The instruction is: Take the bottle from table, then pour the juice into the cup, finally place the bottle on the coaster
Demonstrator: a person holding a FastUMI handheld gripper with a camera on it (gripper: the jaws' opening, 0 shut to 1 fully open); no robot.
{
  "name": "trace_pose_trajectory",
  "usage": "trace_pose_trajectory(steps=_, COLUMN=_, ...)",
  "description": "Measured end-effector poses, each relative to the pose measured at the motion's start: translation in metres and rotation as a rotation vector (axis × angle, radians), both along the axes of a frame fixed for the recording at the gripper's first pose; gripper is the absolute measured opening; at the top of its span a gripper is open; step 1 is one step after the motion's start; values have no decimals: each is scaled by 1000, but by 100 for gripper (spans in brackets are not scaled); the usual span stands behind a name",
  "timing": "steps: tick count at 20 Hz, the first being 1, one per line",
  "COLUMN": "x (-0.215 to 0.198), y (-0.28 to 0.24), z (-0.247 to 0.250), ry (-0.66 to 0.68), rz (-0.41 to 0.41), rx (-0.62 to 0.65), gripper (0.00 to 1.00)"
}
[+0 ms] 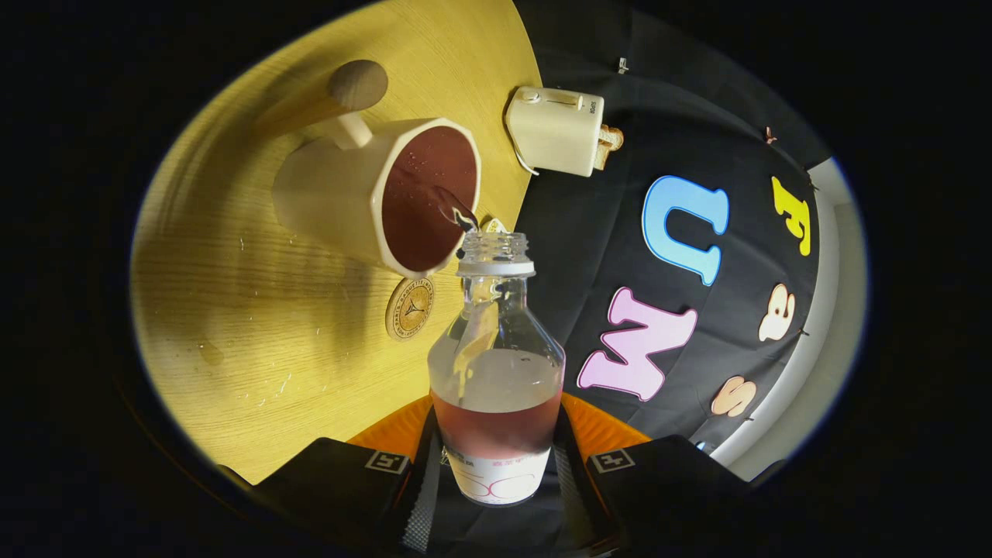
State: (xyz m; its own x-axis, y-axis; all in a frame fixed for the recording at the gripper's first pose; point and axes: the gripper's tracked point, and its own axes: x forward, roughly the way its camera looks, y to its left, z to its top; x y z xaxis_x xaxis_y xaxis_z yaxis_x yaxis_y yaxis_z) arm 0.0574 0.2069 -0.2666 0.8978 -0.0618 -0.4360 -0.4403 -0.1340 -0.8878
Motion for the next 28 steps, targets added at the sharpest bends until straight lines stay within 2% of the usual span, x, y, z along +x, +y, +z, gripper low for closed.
trace_pose_trajectory(steps=19, x=3, y=7, z=10, ry=-20, rz=81, rx=-103, gripper=69)
trace_pose_trajectory(steps=28, x=11, y=16, z=26, ry=-54, rz=156, rx=-165, gripper=69)
